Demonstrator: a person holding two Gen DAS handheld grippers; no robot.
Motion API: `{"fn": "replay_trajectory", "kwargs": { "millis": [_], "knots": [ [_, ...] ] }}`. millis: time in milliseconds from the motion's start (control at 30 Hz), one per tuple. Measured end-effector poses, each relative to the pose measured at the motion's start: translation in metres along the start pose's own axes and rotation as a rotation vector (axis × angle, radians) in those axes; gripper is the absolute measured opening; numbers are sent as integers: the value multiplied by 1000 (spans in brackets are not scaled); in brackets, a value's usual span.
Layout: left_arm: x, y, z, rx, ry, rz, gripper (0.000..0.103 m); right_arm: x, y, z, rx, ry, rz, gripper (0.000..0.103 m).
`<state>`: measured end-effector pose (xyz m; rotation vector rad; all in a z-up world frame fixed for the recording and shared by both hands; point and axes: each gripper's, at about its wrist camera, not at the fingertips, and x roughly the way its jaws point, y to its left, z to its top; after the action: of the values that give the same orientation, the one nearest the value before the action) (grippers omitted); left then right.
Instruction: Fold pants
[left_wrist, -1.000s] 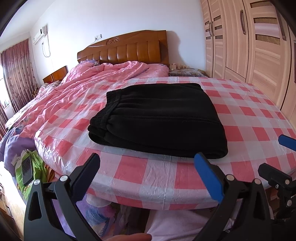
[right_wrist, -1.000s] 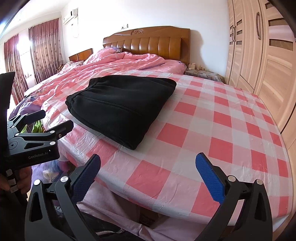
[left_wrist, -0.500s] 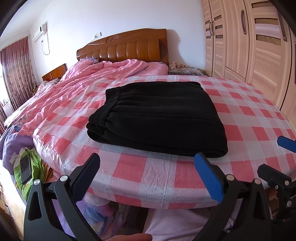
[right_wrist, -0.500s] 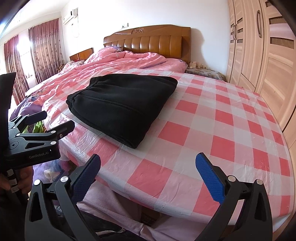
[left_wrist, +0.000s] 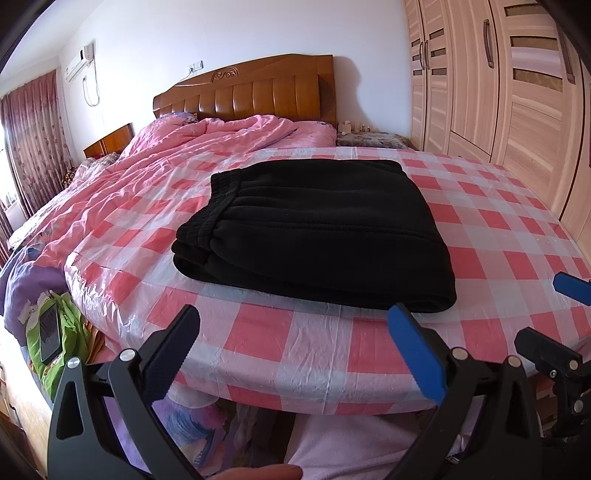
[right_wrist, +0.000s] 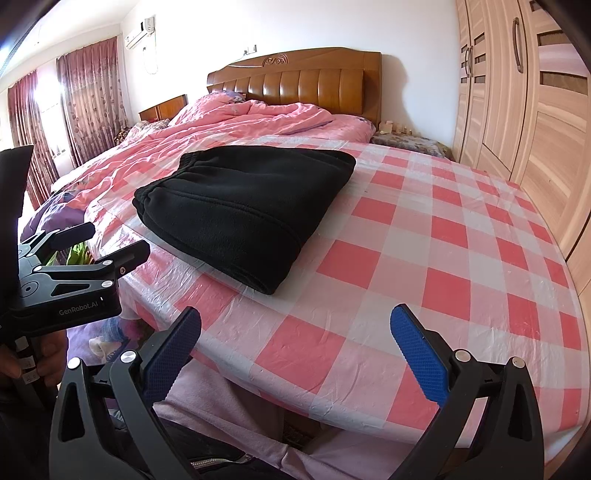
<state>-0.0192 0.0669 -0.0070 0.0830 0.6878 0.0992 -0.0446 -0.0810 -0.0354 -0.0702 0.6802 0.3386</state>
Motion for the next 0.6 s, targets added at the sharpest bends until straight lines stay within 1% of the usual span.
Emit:
{"fn": "replay_trajectory", "kwargs": {
  "millis": [433,600],
  "knots": [
    [0,0,0,-1,-2,2,102,1,-1,1,0,2,1,99],
    [-2,0,1,-11,-8,-13,102,1,0,-1,-1,4,3,99]
  ]
}}
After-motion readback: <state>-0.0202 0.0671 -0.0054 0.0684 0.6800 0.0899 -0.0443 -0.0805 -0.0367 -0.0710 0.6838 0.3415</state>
